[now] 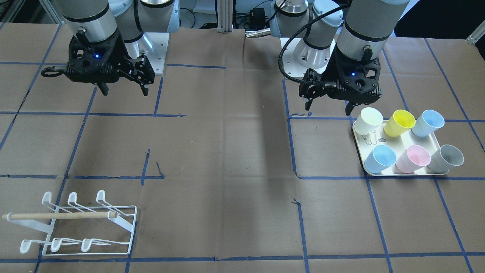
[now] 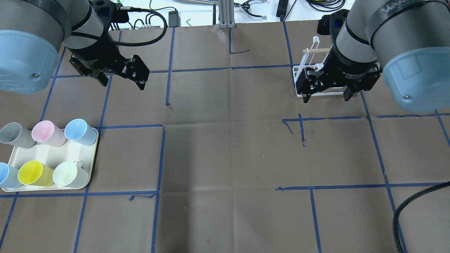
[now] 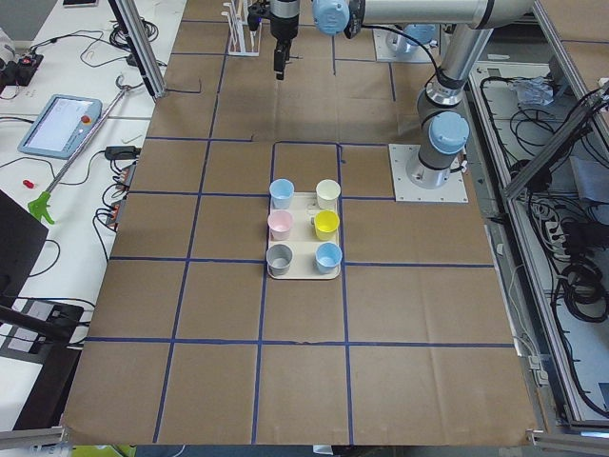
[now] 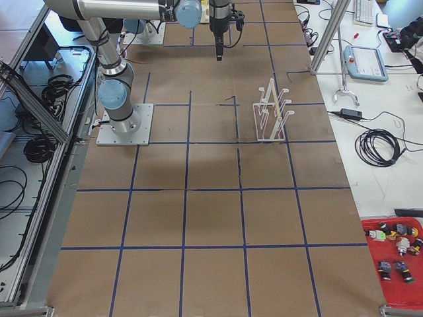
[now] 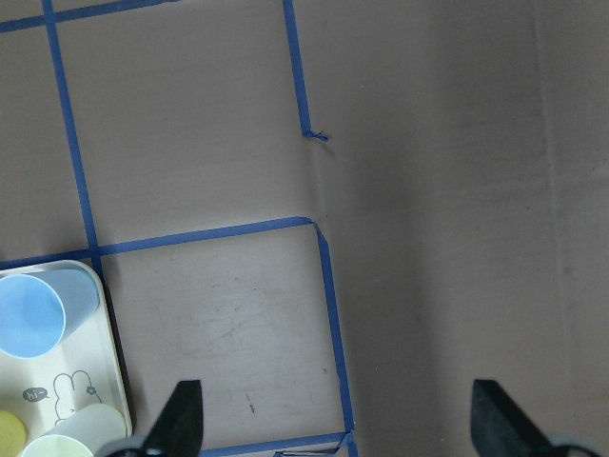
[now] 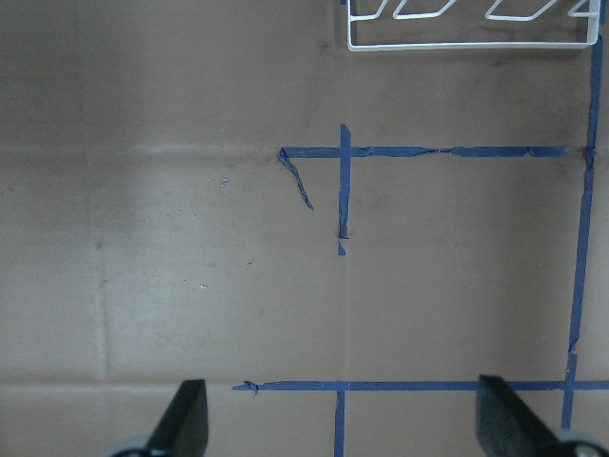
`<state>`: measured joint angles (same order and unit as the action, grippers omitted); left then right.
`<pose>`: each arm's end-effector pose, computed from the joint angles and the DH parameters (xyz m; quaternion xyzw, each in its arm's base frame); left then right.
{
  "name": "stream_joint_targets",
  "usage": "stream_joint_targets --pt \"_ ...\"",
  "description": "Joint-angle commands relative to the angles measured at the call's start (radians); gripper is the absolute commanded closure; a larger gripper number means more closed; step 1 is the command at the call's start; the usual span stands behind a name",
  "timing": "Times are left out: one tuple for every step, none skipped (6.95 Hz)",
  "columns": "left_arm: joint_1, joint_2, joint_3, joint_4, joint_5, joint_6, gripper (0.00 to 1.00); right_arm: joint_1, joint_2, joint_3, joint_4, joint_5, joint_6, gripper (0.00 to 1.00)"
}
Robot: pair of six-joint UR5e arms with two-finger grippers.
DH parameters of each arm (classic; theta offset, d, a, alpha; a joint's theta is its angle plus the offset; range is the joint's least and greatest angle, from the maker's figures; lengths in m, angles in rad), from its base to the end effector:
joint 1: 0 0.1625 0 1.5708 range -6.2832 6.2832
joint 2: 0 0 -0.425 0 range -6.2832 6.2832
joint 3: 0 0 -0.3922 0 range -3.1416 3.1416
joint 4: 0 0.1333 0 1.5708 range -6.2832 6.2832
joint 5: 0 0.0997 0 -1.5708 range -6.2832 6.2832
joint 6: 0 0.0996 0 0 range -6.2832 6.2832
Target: Transfer IKEA cup to right arm and place on rack
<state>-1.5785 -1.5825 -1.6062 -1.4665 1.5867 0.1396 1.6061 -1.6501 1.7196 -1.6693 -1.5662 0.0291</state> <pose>-0.1356 -0.5009 0.4753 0.0733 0.9969 -0.0280 0.0098 0.1499 -0.4551 0.4623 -0.0031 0.9999 -0.0144 0.0028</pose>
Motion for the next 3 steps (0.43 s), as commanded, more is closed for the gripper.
stream_joint_targets --pt "0.000 0.007 -0.001 0.000 -0.002 0.000 0.00 0.000 0.000 0.000 -0.001 0.000 0.000 0.00" --pt "0.000 0.007 -0.001 0.000 -0.004 -0.011 0.00 0.000 0.003 0.000 -0.001 0.000 0.000 0.00" --pt "0.000 0.010 -0.003 0.000 -0.005 -0.014 0.00 0.000 0.003 0.000 -0.001 0.000 0.000 0.00"
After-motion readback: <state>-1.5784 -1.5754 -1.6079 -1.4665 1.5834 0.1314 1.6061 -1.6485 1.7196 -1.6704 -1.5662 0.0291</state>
